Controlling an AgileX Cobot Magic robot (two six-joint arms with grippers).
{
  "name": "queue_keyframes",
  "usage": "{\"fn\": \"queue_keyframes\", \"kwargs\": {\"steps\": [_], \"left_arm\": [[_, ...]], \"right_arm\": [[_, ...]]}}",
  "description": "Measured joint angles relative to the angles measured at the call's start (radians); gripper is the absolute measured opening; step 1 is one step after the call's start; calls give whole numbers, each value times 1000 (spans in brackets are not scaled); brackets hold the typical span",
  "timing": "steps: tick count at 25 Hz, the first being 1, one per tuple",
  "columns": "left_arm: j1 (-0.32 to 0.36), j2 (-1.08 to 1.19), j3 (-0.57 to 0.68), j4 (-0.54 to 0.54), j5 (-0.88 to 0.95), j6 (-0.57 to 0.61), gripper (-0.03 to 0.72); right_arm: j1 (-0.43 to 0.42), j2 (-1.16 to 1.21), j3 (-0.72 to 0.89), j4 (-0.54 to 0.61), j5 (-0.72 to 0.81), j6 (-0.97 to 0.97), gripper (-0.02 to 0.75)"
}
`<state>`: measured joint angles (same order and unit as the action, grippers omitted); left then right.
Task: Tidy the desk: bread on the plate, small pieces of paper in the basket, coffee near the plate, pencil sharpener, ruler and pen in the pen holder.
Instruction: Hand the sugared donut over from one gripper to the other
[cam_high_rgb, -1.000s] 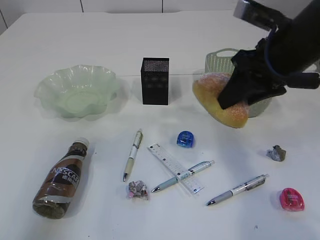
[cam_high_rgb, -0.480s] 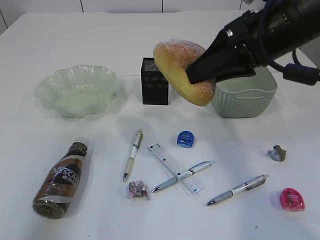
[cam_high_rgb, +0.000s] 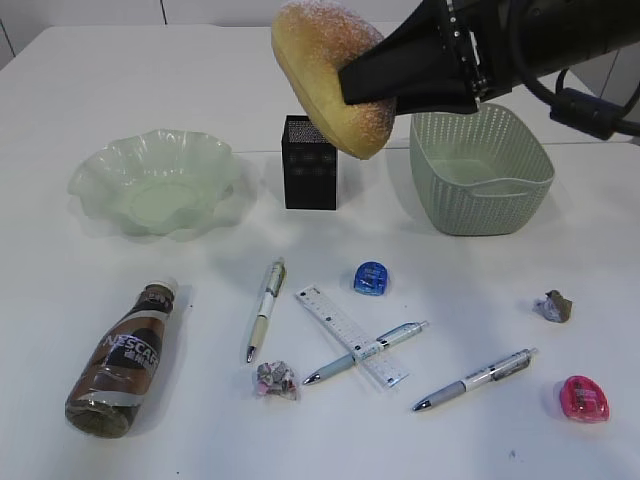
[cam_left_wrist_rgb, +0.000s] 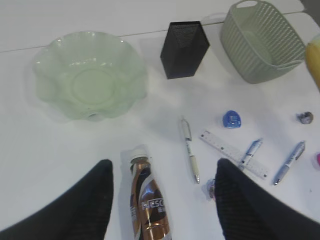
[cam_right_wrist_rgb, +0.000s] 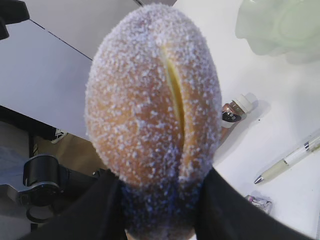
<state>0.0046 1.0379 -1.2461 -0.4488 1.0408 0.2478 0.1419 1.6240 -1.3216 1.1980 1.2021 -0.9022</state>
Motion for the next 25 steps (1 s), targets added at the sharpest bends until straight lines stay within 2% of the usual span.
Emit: {"fn": "queue_keyframes", "kwargs": {"steps": [14, 22, 25], "left_arm": [[0, 156, 72, -492, -1, 489, 452], [108, 335, 72, -903, 153, 798, 452], [132, 394, 72, -975, 151, 864, 449]], "right_arm": [[0, 0, 0, 7, 0, 0, 295], [0, -11, 0, 8, 0, -4, 293], [0, -26, 0, 10, 0, -6, 293]]}}
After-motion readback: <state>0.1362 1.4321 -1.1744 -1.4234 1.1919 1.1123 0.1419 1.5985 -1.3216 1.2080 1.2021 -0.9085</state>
